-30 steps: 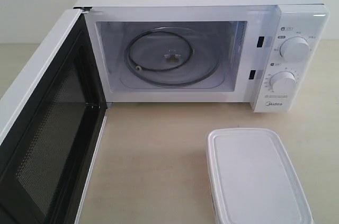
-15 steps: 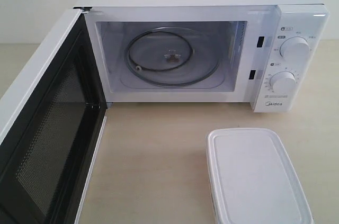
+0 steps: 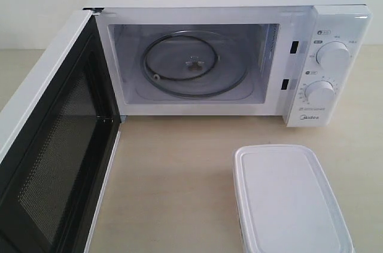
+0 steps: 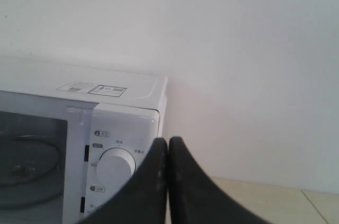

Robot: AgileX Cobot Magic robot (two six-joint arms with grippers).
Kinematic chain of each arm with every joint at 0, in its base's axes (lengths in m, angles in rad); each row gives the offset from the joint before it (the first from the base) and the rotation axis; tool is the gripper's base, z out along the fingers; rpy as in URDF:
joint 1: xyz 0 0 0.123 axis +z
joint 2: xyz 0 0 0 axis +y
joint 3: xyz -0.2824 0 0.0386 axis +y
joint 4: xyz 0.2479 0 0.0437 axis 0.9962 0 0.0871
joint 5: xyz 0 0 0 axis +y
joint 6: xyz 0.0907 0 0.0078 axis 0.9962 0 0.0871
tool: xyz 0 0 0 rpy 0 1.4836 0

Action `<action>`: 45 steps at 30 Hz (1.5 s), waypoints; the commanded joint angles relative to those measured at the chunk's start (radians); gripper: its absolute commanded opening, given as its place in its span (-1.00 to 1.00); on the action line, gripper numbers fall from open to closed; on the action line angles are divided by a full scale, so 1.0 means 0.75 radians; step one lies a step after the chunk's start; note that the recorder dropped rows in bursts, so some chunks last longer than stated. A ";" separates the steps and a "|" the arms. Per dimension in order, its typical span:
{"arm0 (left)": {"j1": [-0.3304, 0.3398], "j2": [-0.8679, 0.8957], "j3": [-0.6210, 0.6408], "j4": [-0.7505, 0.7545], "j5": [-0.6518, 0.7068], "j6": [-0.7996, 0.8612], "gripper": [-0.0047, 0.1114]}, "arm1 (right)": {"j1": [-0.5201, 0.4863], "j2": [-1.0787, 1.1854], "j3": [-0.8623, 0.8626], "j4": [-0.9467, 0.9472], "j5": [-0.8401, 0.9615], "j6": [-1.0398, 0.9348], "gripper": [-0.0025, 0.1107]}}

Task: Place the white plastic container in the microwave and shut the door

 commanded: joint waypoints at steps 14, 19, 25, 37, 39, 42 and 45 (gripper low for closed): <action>0.004 -0.004 0.004 -0.011 0.000 0.006 -0.84 | -0.002 0.629 -0.040 -0.008 -0.445 -0.002 -0.96; 0.004 -0.004 0.004 -0.011 0.000 0.006 -0.84 | -0.002 0.629 -0.040 -0.008 -0.445 -0.002 -0.96; 0.004 -0.004 0.004 -0.011 0.000 0.006 -0.84 | -0.002 0.669 -0.040 -0.008 -0.444 -0.002 -0.96; 0.004 -0.004 0.004 -0.011 0.000 0.006 -0.84 | -0.002 1.077 -0.040 -0.025 -0.682 0.019 -0.96; 0.004 -0.004 0.004 -0.011 0.000 0.006 -0.84 | -0.002 1.145 -0.040 -0.034 -0.711 0.019 -0.96; 0.004 -0.004 0.004 -0.011 0.000 0.006 -0.84 | -0.002 1.261 -0.040 -0.055 -0.767 0.028 -0.96; 0.004 -0.004 0.004 -0.011 0.000 0.006 -0.84 | -0.002 1.367 -0.040 -0.083 -0.854 0.045 -0.96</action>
